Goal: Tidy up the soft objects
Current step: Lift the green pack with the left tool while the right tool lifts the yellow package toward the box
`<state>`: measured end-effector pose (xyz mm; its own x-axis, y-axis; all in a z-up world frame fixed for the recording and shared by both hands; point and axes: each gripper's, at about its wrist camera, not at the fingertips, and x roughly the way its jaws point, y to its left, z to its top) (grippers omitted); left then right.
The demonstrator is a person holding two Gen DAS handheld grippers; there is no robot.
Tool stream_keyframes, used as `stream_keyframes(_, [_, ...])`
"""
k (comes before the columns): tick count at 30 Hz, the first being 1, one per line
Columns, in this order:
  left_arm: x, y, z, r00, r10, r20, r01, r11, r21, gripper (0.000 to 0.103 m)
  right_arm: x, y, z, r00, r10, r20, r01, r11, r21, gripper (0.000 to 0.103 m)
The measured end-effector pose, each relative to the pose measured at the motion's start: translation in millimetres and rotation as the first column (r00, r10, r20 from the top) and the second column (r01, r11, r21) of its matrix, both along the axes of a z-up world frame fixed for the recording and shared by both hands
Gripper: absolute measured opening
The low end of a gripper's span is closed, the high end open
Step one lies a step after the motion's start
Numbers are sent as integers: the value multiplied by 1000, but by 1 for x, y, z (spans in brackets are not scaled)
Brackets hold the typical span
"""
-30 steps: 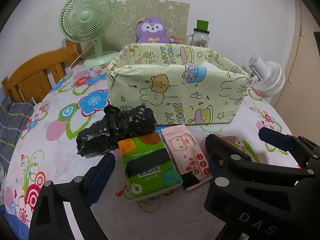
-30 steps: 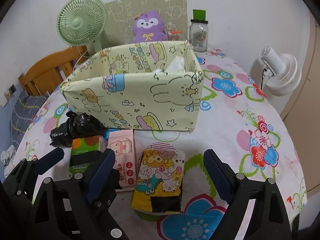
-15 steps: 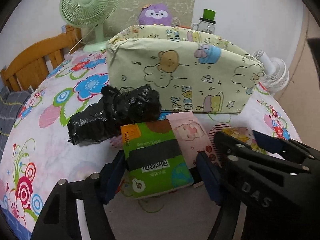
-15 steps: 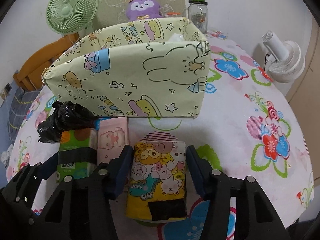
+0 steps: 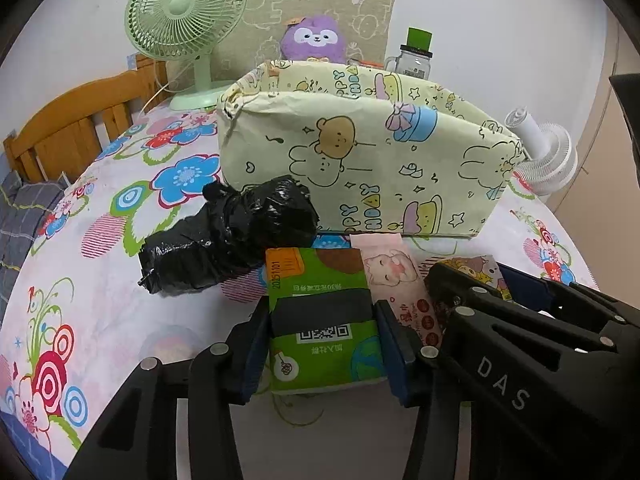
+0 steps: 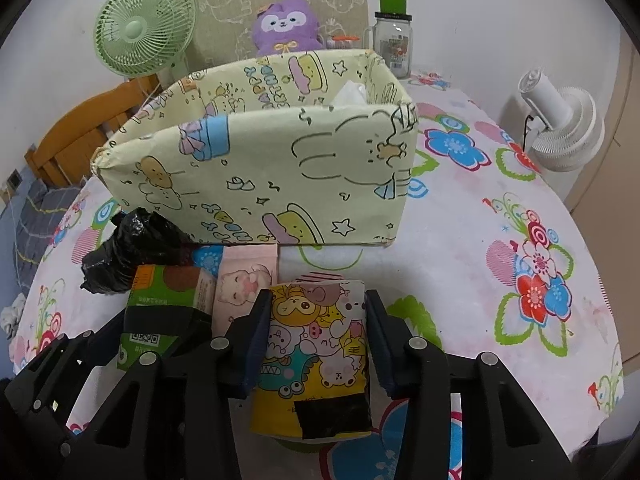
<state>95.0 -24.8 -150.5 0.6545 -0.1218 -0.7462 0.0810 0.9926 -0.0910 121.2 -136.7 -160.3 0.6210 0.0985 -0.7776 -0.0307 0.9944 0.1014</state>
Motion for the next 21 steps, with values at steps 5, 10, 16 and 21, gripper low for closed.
stream_keyframes(5, [-6, -2, 9, 1000, -7, 31, 7, 1000, 1, 50, -6, -2, 13, 999, -9, 37, 9, 1000, 0, 48])
stream_keyframes(10, [-12, -5, 21, 998, -19, 64, 19, 1000, -1, 50, -15, -3, 25, 997, -13, 74, 14, 1000, -5, 48])
stream_keyframes(16, [-19, -7, 33, 995, -27, 99, 28, 1000, -3, 50, -26, -5, 39, 993, -20, 117, 21, 1000, -4, 48])
stream_keyframes(21, [-26, -7, 43, 991, -28, 129, 28, 1000, -2, 50, -34, -6, 51, 988, -20, 150, 20, 1000, -1, 48])
